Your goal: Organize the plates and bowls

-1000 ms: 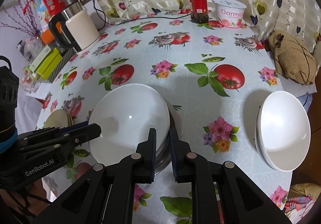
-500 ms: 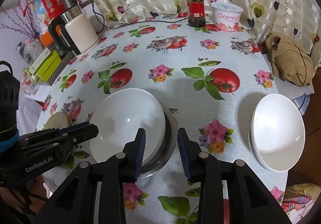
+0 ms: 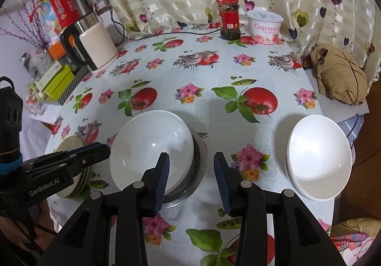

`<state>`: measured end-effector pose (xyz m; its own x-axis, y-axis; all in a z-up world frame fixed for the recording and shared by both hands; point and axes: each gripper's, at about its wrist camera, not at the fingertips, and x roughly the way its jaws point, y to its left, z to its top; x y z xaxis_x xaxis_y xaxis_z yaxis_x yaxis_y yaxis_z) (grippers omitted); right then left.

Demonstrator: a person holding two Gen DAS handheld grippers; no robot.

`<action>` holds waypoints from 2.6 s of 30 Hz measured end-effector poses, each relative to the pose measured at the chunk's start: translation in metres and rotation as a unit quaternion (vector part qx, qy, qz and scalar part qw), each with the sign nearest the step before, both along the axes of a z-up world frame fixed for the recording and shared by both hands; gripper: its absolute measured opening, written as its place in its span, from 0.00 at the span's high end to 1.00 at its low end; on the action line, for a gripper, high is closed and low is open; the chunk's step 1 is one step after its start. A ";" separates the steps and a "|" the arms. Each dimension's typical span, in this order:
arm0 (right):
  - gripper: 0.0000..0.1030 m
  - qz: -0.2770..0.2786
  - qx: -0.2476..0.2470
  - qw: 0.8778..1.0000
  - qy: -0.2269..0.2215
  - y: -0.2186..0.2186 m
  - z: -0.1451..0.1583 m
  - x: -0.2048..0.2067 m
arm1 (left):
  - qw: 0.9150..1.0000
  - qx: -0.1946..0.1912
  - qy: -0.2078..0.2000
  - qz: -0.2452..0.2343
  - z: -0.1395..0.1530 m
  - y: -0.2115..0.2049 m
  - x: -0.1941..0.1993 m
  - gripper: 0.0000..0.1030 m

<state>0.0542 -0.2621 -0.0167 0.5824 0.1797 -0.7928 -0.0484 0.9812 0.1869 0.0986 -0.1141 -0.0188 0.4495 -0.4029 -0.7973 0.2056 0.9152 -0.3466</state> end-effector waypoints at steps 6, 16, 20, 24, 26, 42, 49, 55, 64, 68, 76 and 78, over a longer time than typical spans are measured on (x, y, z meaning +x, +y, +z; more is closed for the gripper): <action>0.63 -0.003 0.001 1.000 -0.003 -0.003 0.002 -0.003 | 1.000 0.001 -0.004 -0.001 0.003 -0.001 -0.002 0.83; 0.63 -0.008 0.004 1.000 -0.008 -0.009 0.006 -0.006 | 1.000 0.005 -0.012 -0.004 0.007 -0.005 -0.003 0.83; 0.63 -0.012 0.005 1.000 -0.011 -0.011 0.008 -0.007 | 1.000 0.007 -0.016 -0.006 0.010 -0.007 -0.004 0.83; 0.63 -0.016 0.006 1.000 -0.013 -0.015 0.010 -0.009 | 1.000 0.008 -0.018 -0.009 0.012 -0.009 -0.004 0.83; 0.63 -0.017 0.006 1.000 -0.014 -0.016 0.010 -0.009 | 1.000 0.009 -0.020 -0.011 0.013 -0.011 -0.004 0.83; 0.63 -0.036 0.009 0.999 -0.026 -0.034 0.018 -0.016 | 0.999 0.011 -0.035 -0.033 0.026 -0.031 -0.002 0.83; 0.63 -0.051 0.006 0.998 -0.033 -0.048 0.023 -0.019 | 0.997 0.011 -0.041 -0.058 0.031 -0.053 0.001 0.83; 0.62 -0.065 -0.002 0.997 -0.040 -0.061 0.027 -0.023 | 0.995 0.012 -0.049 -0.086 0.037 -0.078 0.003 0.83; 0.62 -0.094 0.000 0.995 -0.039 -0.090 0.024 -0.031 | 0.991 0.013 -0.046 -0.121 0.037 -0.116 0.006 0.83; 0.62 -0.106 0.001 0.994 -0.038 -0.102 0.023 -0.034 | 0.990 0.013 -0.045 -0.135 0.037 -0.131 0.006 0.83; 0.62 -0.120 0.002 0.992 -0.037 -0.117 0.019 -0.039 | 0.988 0.010 -0.039 -0.148 0.031 -0.151 0.009 0.83; 0.62 -0.124 0.003 0.992 -0.036 -0.121 0.018 -0.039 | 0.988 0.006 -0.033 -0.150 0.028 -0.155 0.010 0.83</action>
<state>0.0148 -0.3829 0.0015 0.6647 0.0291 -0.7466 0.1800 0.9636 0.1977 0.1085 -0.2694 0.0093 0.3618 -0.5167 -0.7759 0.4903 0.8134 -0.3131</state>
